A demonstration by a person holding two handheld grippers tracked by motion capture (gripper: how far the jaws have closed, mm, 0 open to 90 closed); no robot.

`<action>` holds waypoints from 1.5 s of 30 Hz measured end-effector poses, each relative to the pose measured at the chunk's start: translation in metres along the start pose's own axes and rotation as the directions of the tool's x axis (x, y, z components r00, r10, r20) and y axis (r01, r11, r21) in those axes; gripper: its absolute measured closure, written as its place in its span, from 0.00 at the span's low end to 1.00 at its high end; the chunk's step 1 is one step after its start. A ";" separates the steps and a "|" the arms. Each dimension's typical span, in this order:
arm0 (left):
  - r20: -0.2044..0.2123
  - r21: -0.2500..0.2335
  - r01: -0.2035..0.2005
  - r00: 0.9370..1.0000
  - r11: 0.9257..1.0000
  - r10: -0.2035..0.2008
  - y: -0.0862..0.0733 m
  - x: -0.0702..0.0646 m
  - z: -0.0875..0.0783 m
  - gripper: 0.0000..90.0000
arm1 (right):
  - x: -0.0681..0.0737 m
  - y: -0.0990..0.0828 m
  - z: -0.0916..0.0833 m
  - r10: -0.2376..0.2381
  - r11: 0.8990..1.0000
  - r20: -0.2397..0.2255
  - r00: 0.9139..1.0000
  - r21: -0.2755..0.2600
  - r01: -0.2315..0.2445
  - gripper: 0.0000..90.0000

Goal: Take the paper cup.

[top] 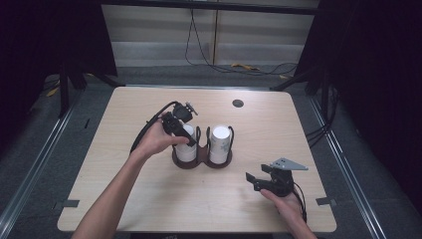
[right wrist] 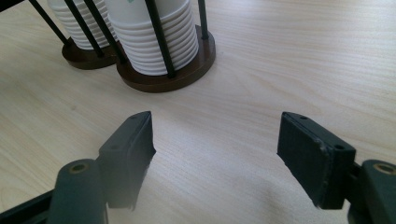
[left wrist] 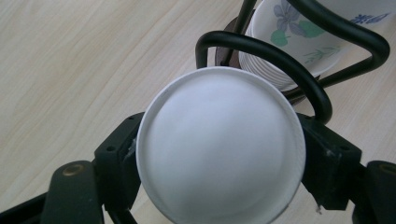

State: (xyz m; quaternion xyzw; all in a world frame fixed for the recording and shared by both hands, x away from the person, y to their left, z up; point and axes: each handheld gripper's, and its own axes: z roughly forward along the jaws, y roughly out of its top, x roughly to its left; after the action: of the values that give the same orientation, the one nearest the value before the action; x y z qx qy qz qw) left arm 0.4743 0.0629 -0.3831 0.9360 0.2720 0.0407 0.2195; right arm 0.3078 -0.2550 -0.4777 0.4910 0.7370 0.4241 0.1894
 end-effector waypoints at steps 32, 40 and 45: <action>-0.014 -0.001 -0.009 1.000 1.000 0.009 0.004 0.001 -0.012 0.34 | 0.000 0.000 -0.001 0.015 1.000 -0.006 1.000 -0.002 -0.015 0.30; -0.007 0.023 -0.011 1.000 1.000 0.011 0.005 0.001 -0.012 0.34 | -0.001 0.000 -0.001 0.017 1.000 -0.006 1.000 -0.002 -0.017 0.30; -0.004 0.049 -0.011 1.000 0.999 0.011 0.005 0.001 -0.011 0.32 | -0.001 0.000 -0.001 0.018 1.000 -0.005 1.000 -0.005 -0.018 0.30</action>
State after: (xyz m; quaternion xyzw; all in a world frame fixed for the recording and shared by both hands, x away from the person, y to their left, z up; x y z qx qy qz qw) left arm 0.4757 0.0643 -0.3708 0.9425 0.2684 0.0372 0.1955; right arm 0.3074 -0.2568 -0.4772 0.4960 0.7321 0.4288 0.1848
